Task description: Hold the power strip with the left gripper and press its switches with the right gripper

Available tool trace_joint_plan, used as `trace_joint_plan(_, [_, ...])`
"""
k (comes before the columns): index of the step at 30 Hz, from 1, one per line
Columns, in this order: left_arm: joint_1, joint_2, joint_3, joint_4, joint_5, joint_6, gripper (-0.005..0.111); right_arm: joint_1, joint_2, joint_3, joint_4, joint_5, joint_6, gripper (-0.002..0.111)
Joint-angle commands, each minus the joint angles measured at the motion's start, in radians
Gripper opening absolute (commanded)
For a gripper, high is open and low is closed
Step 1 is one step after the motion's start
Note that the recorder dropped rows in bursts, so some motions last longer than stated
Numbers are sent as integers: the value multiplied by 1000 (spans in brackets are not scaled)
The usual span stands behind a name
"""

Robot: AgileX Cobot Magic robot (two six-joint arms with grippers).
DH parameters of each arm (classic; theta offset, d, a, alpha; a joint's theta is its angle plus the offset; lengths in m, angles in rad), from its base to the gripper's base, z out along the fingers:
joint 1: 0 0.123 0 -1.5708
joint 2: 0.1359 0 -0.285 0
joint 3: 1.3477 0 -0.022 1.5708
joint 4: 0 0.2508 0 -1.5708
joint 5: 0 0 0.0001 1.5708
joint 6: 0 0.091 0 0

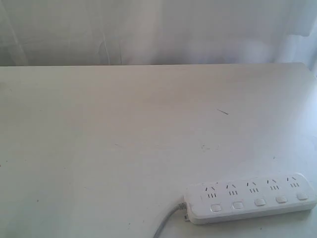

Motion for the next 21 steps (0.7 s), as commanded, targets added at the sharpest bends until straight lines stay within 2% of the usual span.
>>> trace_joint_plan(1, [2, -5, 3, -3, 34, -8, 0, 4, -5, 1, 0, -10, 1, 0])
trace_joint_plan(5, [2, -5, 3, -5, 24, -15, 0, 4, -5, 1, 0, -10, 1, 0])
trace_joint_plan(6, [2, -5, 3, -17, -16, -17, 0, 4, -5, 1, 0, -10, 1, 0])
trace_joint_plan(7, [2, -5, 3, -17, -67, -17, 0, 4, -5, 1, 0, -10, 1, 0])
trace_joint_plan(8, [2, -5, 3, -59, -231, -42, 0, 4, -5, 1, 0, -10, 1, 0])
trace_joint_plan(10, [2, -5, -10, -103, -400, -96, 0, 4, -5, 1, 0, -10, 1, 0])
trace_joint_plan(12, [2, -5, -111, -79, -295, -92, 0, 4, -5, 1, 0, -10, 1, 0])
trace_joint_plan(15, [2, -5, -333, -86, -15, 41, 0, 4, -5, 1, 0, -10, 1, 0])
trace_joint_plan(19, [2, -5, -574, -352, 289, 417, 0, 4, -5, 1, 0, -10, 1, 0])
trace_joint_plan(21, [2, -5, -635, -452, 417, 559, 0, 4, -5, 1, 0, -10, 1, 0])
